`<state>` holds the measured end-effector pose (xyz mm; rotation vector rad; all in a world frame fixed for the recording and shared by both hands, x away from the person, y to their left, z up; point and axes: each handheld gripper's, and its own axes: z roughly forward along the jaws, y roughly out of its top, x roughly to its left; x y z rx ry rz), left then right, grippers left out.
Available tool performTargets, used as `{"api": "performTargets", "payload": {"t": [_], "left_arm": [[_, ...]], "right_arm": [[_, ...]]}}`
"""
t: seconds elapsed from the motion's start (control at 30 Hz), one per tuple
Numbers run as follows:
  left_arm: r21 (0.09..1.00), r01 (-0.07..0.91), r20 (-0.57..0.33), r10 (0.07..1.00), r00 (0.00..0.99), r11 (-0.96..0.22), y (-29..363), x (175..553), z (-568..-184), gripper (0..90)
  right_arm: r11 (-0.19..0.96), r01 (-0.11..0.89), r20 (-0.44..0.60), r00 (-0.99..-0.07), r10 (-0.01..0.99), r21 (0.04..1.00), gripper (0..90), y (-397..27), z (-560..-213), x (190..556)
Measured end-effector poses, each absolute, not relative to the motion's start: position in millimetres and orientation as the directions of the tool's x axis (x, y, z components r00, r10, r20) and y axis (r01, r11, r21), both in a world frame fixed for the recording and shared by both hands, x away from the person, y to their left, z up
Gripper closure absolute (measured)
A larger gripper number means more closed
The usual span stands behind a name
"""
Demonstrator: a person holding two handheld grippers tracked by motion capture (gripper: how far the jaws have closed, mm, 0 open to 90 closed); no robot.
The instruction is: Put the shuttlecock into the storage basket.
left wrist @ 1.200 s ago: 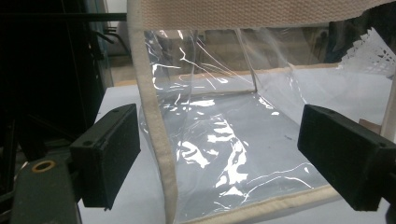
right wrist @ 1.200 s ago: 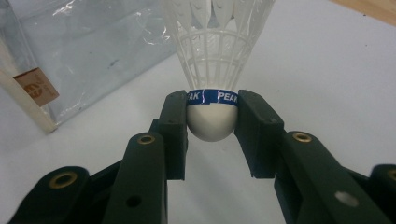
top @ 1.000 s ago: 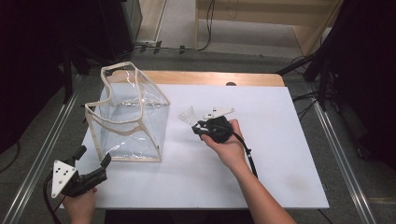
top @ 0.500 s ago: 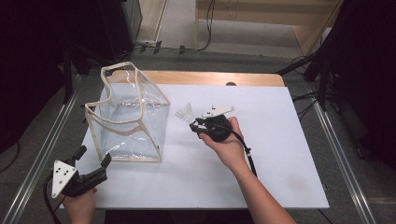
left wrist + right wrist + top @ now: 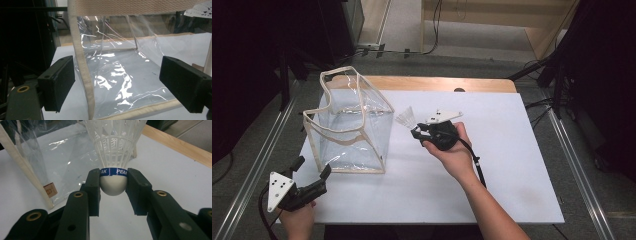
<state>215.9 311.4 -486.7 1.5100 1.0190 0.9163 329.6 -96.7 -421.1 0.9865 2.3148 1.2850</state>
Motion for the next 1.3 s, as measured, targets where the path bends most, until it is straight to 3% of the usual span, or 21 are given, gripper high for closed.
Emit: {"api": "performTargets", "payload": {"t": [1.3], "left_arm": [[0.987,0.137,0.036,0.938,0.345,-0.088,311,216,-487,13.7]], "right_arm": [[0.334,0.353,0.057,-0.756,0.652,0.874,62.5,-77,-393,326]]}}
